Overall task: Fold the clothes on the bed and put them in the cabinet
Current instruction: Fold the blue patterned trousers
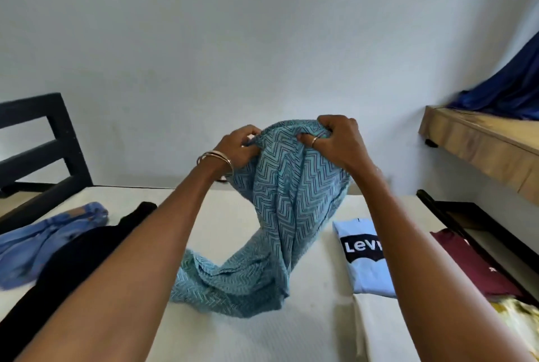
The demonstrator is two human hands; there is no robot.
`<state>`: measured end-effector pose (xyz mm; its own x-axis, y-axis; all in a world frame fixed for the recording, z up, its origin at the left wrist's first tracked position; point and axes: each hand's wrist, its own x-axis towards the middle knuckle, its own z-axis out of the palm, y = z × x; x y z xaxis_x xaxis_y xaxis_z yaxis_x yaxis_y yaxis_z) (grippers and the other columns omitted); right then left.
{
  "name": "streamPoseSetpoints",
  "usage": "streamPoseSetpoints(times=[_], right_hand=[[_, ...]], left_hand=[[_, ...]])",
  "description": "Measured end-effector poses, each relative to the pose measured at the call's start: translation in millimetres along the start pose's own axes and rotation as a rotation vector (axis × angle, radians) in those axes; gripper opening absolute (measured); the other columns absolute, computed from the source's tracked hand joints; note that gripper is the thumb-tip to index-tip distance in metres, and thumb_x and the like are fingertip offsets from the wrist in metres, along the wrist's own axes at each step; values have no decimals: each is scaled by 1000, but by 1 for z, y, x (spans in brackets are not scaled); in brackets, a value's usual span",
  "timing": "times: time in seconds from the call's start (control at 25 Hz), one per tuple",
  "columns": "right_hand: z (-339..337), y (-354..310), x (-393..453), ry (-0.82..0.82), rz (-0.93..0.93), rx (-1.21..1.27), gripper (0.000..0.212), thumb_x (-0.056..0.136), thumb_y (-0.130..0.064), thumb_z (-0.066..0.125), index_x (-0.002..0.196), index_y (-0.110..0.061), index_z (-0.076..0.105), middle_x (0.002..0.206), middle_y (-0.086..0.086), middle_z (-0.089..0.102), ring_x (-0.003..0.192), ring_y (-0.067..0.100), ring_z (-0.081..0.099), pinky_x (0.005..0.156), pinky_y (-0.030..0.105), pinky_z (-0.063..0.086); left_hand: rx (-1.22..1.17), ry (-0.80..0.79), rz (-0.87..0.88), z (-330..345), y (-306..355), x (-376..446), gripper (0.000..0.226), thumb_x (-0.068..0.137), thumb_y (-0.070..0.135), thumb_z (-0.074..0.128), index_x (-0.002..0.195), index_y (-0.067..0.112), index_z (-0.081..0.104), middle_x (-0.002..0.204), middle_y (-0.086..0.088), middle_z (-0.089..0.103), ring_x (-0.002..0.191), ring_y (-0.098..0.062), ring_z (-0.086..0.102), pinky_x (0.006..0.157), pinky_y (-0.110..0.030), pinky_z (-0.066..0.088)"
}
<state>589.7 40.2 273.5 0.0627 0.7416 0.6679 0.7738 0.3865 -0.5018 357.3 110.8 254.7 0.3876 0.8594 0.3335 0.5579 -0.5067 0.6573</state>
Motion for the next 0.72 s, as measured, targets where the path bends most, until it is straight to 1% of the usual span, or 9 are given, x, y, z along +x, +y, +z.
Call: streamPoseSetpoints(times=[0.12,0.16,0.28,0.32,0.44,0.52,0.6,0.64,0.72], right_hand=[[5,-10,1,-44,-5,-342,49,80,-63,67,75,-17,52,66,2,54,68,28,52,54,31,31],[7,-15,1,-77,-28,-437,47,80,-66,64,85,-19,57,75,4,60,75,30,56,59,31,35],[6,-20,1,-209,-167,-698,60,76,-72,62,111,-24,58,92,5,67,87,29,63,66,32,37],[1,-17,1,-248,-175,-743,64,73,-75,63,112,-25,57,92,4,67,89,29,63,66,31,36],[-23,6,0,-368,-81,-787,64,64,-77,68,103,-27,59,89,2,65,89,27,63,66,31,35],[-30,22,-2,-451,-17,-794,62,61,-75,72,98,-26,62,86,1,64,90,28,64,67,32,37],[-29,30,-4,-442,36,-773,60,63,-72,74,101,-27,65,92,3,63,98,30,63,71,33,39],[-27,32,-6,-398,81,-743,61,64,-70,75,105,-27,66,99,4,64,102,31,62,72,33,38],[-26,32,-8,-288,181,-645,59,65,-67,76,106,-24,69,107,8,65,103,32,61,72,32,37]], left_hand=[[-133,-177,-76,32,-5,-20,78,60,58,76,128,36,44,118,-1,64,102,-24,64,89,-41,52],[-93,-182,-63,46,-5,-26,84,62,51,80,133,29,42,121,-1,63,104,-24,63,90,-37,50],[-87,-13,-79,71,-9,-30,68,70,27,84,128,17,50,119,-6,65,104,-25,63,86,-28,47],[-166,-12,-97,68,-11,-31,69,66,31,86,125,18,53,119,-5,65,105,-25,63,89,-30,48],[-296,-133,-20,41,-19,-32,92,42,73,80,118,26,60,122,0,63,111,-20,60,94,-36,48],[-153,-231,77,24,-12,-33,92,40,82,72,119,35,58,126,5,58,114,-16,54,94,-34,43],[170,-282,147,13,-2,-25,81,62,66,76,133,36,50,126,-3,61,111,-22,57,92,-33,44],[392,-312,174,12,2,-21,77,74,59,72,141,37,41,119,-8,63,102,-25,60,84,-31,46],[843,-280,236,15,9,-18,73,84,63,57,146,41,26,97,-6,61,82,-24,58,63,-29,41]])
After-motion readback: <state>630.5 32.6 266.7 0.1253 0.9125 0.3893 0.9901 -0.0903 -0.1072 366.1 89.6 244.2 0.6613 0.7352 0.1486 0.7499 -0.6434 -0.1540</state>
